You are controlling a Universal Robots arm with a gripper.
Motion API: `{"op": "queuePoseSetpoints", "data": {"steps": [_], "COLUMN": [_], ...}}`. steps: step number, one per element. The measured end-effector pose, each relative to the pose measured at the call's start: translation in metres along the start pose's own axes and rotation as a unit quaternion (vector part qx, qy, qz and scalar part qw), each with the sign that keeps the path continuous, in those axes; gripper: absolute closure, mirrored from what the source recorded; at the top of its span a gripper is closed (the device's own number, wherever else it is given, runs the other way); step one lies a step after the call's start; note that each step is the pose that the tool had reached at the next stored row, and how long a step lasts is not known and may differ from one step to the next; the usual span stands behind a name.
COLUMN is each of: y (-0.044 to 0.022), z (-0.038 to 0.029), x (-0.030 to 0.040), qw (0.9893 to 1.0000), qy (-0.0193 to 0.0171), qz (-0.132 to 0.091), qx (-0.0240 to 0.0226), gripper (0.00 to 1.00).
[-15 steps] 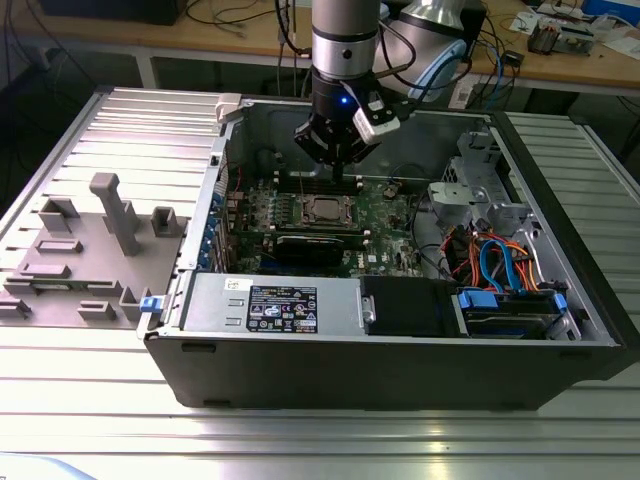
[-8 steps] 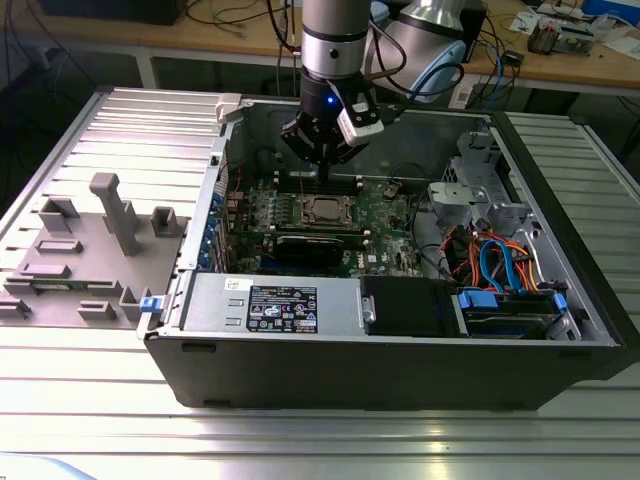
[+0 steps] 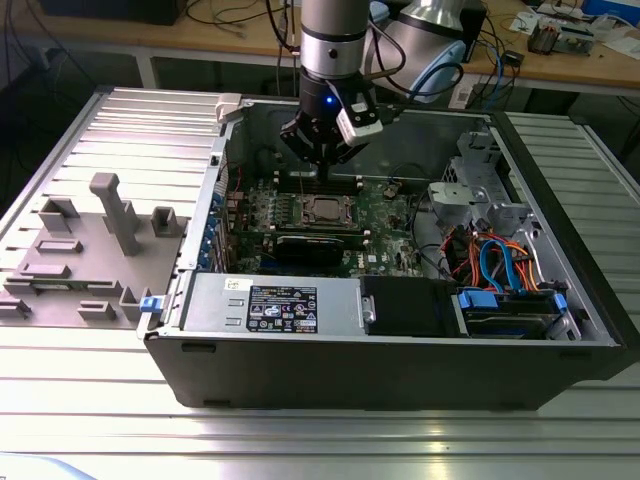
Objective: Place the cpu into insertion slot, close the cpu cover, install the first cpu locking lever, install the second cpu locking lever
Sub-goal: 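Install the first cpu locking lever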
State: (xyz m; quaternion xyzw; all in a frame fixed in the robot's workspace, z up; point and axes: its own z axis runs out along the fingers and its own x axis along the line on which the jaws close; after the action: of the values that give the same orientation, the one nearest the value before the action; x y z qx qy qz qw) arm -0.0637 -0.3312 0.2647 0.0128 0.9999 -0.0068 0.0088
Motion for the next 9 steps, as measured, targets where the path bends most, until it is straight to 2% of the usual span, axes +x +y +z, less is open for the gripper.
{"op": "queuePoseSetpoints", "data": {"steps": [9], "y": [-0.0001], "z": [0.0000], "x": [0.0028], "qw": [1.0000], "qy": [0.0000], "qz": [0.000], "qx": [0.0000], "gripper": [0.89]}}
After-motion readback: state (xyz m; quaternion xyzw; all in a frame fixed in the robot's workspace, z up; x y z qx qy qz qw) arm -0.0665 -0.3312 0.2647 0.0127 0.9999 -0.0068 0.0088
